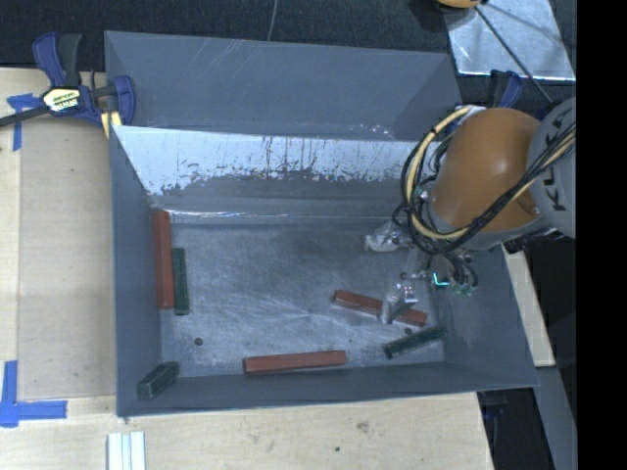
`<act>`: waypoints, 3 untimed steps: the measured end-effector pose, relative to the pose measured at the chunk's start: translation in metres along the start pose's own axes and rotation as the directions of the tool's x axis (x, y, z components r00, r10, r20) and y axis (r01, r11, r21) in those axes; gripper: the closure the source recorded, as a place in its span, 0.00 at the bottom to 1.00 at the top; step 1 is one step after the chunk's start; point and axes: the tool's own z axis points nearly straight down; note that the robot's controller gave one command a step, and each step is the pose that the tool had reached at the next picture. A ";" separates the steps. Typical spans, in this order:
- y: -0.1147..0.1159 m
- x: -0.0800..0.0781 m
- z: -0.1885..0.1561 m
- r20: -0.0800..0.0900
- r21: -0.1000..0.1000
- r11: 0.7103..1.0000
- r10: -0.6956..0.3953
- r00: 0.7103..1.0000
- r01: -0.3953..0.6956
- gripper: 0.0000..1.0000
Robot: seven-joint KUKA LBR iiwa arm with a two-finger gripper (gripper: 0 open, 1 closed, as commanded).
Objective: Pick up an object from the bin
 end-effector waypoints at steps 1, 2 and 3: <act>0.000 -0.002 -0.004 0.008 0.001 1.000 -0.001 1.000 0.001 0.00; 0.008 -0.009 0.058 0.031 0.002 1.000 -0.011 0.999 0.011 1.00; 0.008 -0.009 0.058 0.031 0.003 1.000 -0.012 0.999 0.012 1.00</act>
Offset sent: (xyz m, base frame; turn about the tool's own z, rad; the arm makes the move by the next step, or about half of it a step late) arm 0.0009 0.0090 -0.0650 -0.0119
